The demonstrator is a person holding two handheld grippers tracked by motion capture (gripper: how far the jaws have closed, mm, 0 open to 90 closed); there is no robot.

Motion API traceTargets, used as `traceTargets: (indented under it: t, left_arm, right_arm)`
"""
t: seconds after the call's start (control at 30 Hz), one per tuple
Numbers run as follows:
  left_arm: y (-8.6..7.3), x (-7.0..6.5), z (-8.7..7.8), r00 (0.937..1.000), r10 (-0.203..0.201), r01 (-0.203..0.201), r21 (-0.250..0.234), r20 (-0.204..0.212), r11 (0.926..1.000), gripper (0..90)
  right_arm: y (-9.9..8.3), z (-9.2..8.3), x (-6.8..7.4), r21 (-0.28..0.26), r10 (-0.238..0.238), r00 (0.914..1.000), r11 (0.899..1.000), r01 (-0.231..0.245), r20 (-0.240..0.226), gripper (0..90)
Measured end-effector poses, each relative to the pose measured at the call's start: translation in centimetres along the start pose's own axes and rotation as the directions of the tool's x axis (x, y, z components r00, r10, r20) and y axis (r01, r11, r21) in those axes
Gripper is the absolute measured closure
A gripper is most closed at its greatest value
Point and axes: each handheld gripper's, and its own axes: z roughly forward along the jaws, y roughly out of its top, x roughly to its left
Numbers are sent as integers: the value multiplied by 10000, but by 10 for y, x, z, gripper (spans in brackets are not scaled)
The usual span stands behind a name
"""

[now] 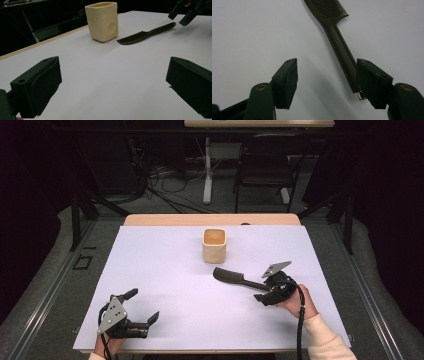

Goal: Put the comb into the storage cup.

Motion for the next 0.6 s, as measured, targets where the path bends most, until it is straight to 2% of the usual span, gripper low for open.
traceTargets:
  t: [0.2,0.43,0.6]
  left_arm:
    - [0,0,0,10000,12,-12,-3,25,10000,0]
    - [0,0,0,10000,-1,1,-11,21,10000,0]
    - [0,0,0,10000,8,-8,-23,-24,10000,1]
  right_arm:
    - [3,0,1,153,-200,9997,9997,198,147,178]
    - [9,-1,2,-3,-345,9993,9994,345,154,61]
    - [14,0,2,-112,-592,9982,9982,593,61,33]
